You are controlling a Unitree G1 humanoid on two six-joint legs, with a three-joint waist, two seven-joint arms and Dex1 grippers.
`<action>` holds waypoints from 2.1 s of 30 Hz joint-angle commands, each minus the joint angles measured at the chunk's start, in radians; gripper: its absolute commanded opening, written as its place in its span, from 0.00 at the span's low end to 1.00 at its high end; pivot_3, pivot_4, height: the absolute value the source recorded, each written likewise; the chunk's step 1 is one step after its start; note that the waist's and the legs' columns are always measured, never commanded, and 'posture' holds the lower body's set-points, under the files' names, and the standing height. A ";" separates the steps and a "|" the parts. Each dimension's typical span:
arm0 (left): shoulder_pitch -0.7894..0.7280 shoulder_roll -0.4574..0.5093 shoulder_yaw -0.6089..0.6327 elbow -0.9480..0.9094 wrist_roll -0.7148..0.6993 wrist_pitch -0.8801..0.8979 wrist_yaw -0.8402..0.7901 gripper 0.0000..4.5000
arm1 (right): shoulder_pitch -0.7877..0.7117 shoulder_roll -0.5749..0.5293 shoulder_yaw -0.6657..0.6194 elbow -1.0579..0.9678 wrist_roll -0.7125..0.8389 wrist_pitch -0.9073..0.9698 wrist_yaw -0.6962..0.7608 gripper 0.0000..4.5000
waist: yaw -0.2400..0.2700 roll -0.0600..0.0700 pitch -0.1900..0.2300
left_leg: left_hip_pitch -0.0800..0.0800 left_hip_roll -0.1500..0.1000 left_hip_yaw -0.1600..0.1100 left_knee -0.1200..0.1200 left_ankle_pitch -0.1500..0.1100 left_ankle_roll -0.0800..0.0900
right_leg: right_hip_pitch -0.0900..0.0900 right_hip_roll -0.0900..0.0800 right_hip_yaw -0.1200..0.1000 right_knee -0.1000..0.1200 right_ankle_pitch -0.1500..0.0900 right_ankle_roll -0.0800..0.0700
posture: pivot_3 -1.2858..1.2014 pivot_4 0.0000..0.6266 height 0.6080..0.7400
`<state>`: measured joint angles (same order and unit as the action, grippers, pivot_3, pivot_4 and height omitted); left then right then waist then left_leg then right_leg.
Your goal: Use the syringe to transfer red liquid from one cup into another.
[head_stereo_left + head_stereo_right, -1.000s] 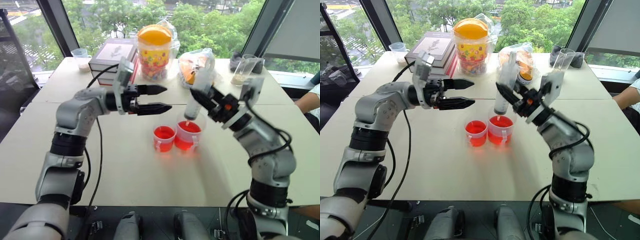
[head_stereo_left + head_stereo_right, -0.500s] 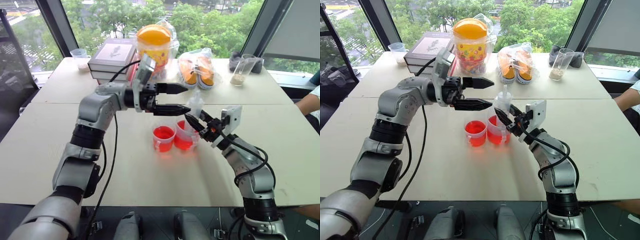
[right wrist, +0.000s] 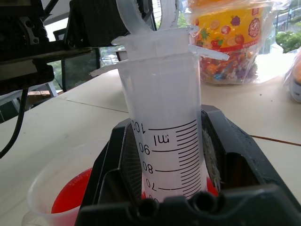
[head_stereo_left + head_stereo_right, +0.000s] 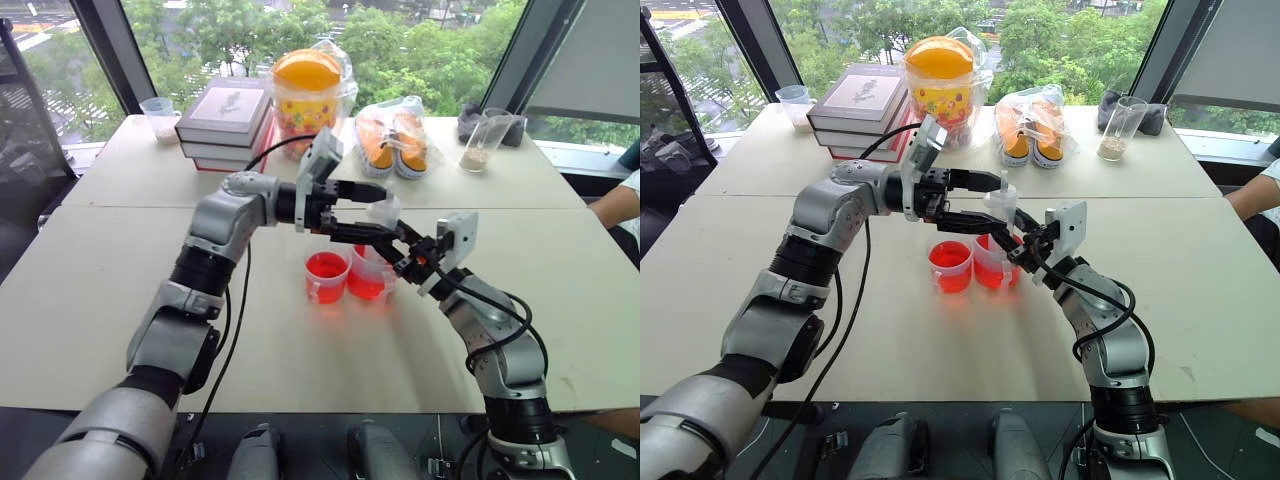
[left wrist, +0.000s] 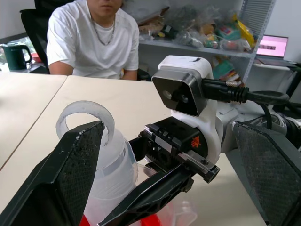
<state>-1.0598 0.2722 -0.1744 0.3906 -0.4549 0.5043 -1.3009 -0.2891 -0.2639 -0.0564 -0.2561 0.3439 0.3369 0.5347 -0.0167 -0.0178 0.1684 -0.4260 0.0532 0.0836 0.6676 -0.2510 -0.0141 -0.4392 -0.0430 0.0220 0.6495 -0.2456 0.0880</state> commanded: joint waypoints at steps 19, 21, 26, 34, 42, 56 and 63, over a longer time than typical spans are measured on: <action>-0.137 -0.061 0.106 0.146 0.014 -0.073 0.047 0.01 | 0.005 -0.049 0.043 -0.098 0.030 0.057 0.005 0.31 | 0.002 0.000 0.000 | 0.000 0.000 -0.001 0.000 0.000 0.000 | 0.000 0.000 0.000 0.000 0.000 0.000 | 0.52 0.24 1.00; -0.156 -0.055 0.119 0.160 0.013 -0.086 0.052 0.01 | 0.006 -0.053 0.043 -0.097 0.033 0.068 0.006 0.31 | 0.002 0.000 0.000 | 0.000 0.000 -0.001 0.000 0.000 0.000 | 0.000 0.000 0.000 0.000 0.000 0.000 | 0.52 0.24 1.00; -0.204 -0.035 0.151 0.187 0.002 -0.102 0.060 0.01 | 0.014 -0.063 0.051 -0.086 0.035 0.079 0.012 0.31 | 0.002 0.000 0.000 | 0.000 0.000 -0.001 0.000 0.000 0.000 | 0.000 0.000 0.000 0.000 0.000 0.000 | 0.52 0.24 1.00; -0.245 -0.011 0.177 0.207 -0.004 -0.123 0.061 0.01 | 0.019 -0.061 0.062 -0.074 0.040 0.081 0.012 0.31 | 0.002 0.000 0.000 | 0.000 0.000 -0.001 0.000 0.000 0.000 | 0.000 0.000 0.000 0.000 0.000 0.000 | 0.52 0.24 1.00; -0.245 -0.007 0.180 0.203 -0.003 -0.127 0.061 0.01 | 0.012 -0.060 0.063 -0.076 0.043 0.084 0.012 0.31 | 0.003 0.000 0.000 | 0.000 0.000 -0.001 0.000 0.000 0.000 | 0.000 0.000 0.000 0.000 0.000 0.000 | 0.52 0.24 1.00; -0.090 0.042 0.115 0.056 0.000 -0.033 0.003 0.66 | -0.067 -0.113 -0.026 -0.179 0.116 0.170 -0.024 0.31 | 0.001 0.000 0.000 | 0.000 0.000 -0.001 0.000 0.000 0.000 | 0.000 0.000 0.000 0.000 0.000 0.000 | 0.52 0.24 1.00; 0.000 0.143 0.157 -0.050 -0.026 0.044 0.022 0.66 | -0.155 -0.138 -0.077 -0.212 0.184 0.241 -0.050 0.31 | 0.000 0.000 0.000 | 0.000 0.000 -0.001 0.000 0.000 0.000 | 0.000 0.000 0.000 0.000 0.000 0.000 | 0.52 0.24 1.00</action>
<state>-1.0549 0.3887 -0.0593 0.3844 -0.4611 0.5366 -1.2875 -0.4027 -0.3909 -0.0992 -0.4137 0.4966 0.5733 0.4921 -0.0170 -0.0179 0.1685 -0.4262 0.0529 0.0822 0.6675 -0.2510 -0.0141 -0.4395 -0.0429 0.0221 0.6497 -0.2456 0.0881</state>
